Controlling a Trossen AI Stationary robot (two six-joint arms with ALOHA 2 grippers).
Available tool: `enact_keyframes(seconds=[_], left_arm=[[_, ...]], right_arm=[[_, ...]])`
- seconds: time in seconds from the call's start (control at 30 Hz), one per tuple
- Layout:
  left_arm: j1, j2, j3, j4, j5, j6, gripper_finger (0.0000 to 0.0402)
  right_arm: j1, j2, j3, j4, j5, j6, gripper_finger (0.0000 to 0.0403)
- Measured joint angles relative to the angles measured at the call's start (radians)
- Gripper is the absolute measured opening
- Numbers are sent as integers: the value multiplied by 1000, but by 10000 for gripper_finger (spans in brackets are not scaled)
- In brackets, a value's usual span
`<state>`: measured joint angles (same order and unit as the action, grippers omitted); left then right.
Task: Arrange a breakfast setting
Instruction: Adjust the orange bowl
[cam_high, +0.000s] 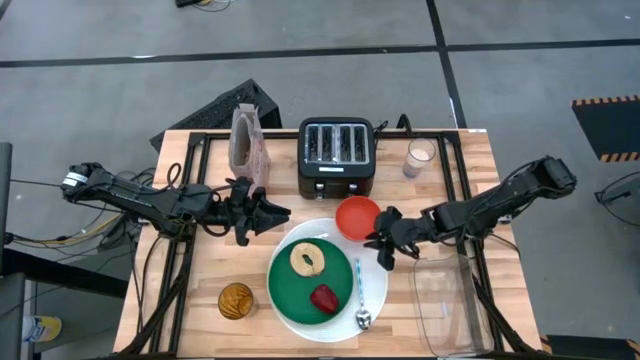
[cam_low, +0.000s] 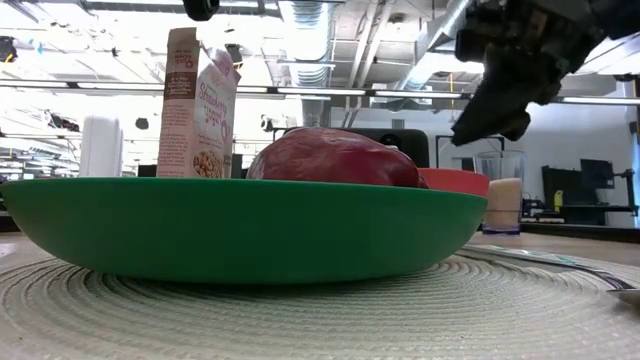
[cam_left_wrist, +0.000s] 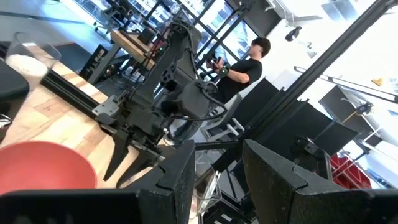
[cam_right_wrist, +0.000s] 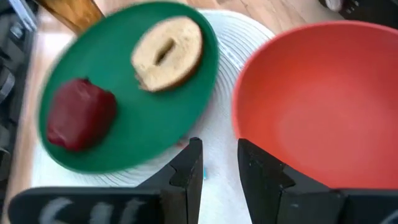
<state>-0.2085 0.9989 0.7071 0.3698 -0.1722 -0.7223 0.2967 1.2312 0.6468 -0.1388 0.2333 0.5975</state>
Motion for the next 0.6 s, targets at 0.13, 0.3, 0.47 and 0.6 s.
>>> enact_keyframes(seconds=[0.13,0.3,0.47,0.6], left_arm=[[0,0,0,-1,0,0,121],[0,0,0,-6,-15,3,121],[0,0,0,-6,-31,3,121],[0,0,0,-17,-31,3,121]], right_arm=[[0,0,0,-44,-1,-32,122],[0,0,0,-62,-1,-53,122],[-6,20,-1,-62,13,-61,122],[-19,43,1,-46,19,-81,122]])
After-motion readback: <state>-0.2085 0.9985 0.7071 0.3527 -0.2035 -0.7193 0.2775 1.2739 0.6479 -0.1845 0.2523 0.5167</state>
